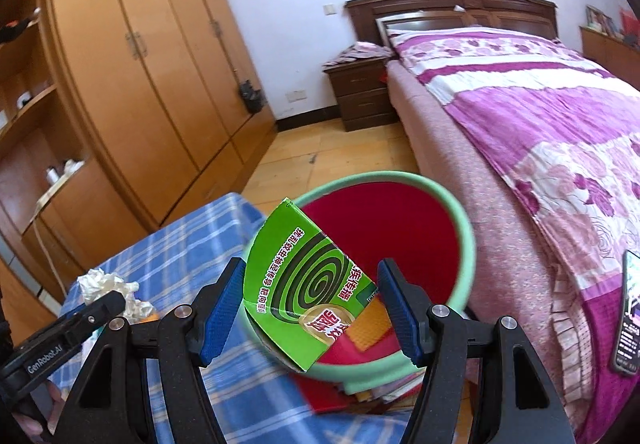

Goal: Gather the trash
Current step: 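Carry the tissue and green box over the red bucket with both grippers, then open the left gripper to drop the tissue while the right gripper drops the green box, then move both grippers back from the bucket to the table, then grasp the yellow foam net with the left gripper while the right gripper grasps the light blue plastic piece, then carry the yellow foam net and light blue piece over the red bucket, then open the left gripper to drop the foam net while the right gripper drops the blue piece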

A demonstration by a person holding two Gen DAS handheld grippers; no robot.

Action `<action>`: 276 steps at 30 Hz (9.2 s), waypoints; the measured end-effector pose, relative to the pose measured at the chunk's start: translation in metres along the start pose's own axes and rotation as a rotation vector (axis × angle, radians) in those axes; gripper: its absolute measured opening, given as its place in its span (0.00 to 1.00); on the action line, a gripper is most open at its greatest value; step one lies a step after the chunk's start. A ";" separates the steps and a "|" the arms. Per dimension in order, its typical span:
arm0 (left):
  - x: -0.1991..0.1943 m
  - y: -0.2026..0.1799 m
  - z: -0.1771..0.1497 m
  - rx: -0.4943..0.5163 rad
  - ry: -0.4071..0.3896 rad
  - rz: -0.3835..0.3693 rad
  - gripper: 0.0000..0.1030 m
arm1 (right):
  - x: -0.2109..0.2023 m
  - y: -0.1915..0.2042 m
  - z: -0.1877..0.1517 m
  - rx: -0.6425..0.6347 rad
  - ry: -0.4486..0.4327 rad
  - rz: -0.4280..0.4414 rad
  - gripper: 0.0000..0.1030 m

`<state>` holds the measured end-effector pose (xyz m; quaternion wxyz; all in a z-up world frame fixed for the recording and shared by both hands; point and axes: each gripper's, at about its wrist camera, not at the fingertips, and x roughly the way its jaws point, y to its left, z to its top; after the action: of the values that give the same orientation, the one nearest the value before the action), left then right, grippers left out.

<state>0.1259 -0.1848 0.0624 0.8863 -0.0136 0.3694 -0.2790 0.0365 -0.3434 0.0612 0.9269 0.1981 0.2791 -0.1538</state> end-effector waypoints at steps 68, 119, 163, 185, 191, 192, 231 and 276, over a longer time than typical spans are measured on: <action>0.001 -0.015 -0.004 0.028 0.027 0.004 0.55 | -0.004 -0.030 -0.001 0.094 -0.044 0.023 0.77; -0.019 0.158 -0.093 -0.188 0.178 0.348 0.77 | 0.016 0.088 -0.084 -0.071 0.172 0.128 0.77; -0.076 0.205 -0.090 -0.310 0.009 0.376 0.11 | 0.080 0.219 -0.119 -0.396 0.339 0.325 0.65; -0.078 0.198 -0.089 -0.302 0.005 0.365 0.11 | 0.064 0.218 -0.126 -0.404 0.326 0.380 0.23; -0.078 0.180 -0.084 -0.286 0.010 0.308 0.11 | 0.033 0.191 -0.106 -0.323 0.253 0.392 0.23; -0.077 0.176 -0.083 -0.282 0.012 0.297 0.11 | 0.030 0.187 -0.104 -0.313 0.243 0.391 0.23; 0.003 0.007 -0.024 -0.017 0.115 0.004 0.11 | -0.017 0.001 -0.044 0.046 -0.008 0.124 0.23; 0.101 -0.056 -0.009 0.061 0.190 0.016 0.42 | 0.056 -0.068 -0.013 0.090 0.069 0.064 0.25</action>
<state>0.1501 -0.2810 0.0034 0.8496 0.0431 0.4431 -0.2829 0.0480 -0.4070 -0.0008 0.9113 0.2538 0.2973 -0.1297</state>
